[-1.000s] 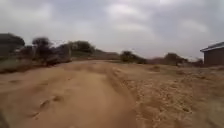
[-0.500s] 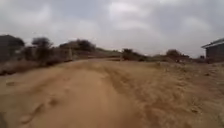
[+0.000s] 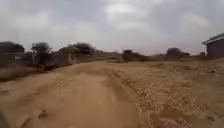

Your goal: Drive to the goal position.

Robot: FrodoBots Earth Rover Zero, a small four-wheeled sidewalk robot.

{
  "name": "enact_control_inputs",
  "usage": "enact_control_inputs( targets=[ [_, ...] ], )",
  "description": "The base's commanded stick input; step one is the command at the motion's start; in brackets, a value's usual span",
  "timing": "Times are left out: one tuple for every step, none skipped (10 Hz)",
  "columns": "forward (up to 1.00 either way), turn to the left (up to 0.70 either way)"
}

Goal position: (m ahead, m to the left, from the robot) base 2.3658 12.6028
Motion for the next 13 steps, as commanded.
enact_control_inputs(
  targets=[
    [0.5, 0.0],
    [0.5, 0.0],
    [0.5, 0.0],
    [0.5, 0.16],
    [0.5, 0.31],
    [0.5, 0.46],
    [0.5, 0.17],
    [0.5, 0.0],
    [0.5, 0.0],
    [0.5, 0.0],
    [0.5, 0.0],
    [0.5, 0.0],
    [0.5, 0.0]
  ],
)
